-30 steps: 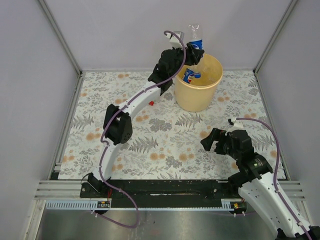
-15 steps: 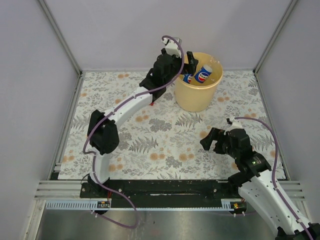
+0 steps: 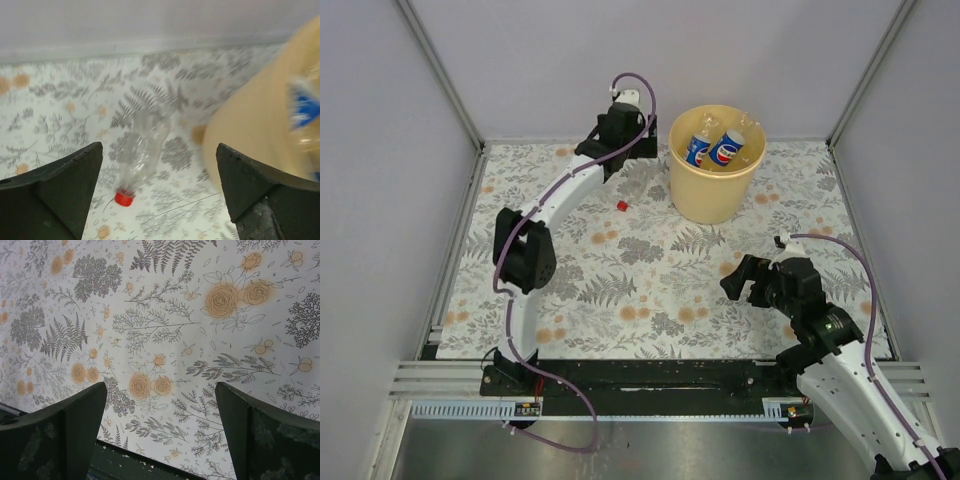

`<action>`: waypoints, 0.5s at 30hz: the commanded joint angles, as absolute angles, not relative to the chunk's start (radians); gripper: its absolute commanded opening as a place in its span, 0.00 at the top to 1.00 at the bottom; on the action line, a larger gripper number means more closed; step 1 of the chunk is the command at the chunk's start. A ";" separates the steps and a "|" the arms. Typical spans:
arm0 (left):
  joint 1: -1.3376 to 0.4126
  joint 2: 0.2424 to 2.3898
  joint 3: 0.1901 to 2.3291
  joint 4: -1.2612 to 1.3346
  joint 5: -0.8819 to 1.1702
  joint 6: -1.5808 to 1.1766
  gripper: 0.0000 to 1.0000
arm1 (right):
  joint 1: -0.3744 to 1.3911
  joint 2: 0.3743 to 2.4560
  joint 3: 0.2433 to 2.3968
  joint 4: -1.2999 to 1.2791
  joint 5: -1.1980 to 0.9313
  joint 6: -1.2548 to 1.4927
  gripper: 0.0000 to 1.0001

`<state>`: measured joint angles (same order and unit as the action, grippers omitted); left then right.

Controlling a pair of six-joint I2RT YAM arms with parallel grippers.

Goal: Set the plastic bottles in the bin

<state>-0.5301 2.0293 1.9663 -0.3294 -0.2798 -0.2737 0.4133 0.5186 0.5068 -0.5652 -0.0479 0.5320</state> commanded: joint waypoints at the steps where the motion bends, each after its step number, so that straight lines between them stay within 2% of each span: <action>1: -0.459 2.202 2.087 -0.550 -0.144 -0.293 0.01 | 0.420 0.508 0.518 -0.542 -0.069 0.534 0.01; 9: -0.399 2.367 2.172 -0.555 -0.055 -0.244 0.02 | 0.420 0.554 0.531 -0.522 -0.078 0.526 0.01; 15: -0.399 2.404 2.168 -0.506 0.029 -0.219 0.05 | 0.420 0.597 0.538 -0.499 -0.084 0.523 0.01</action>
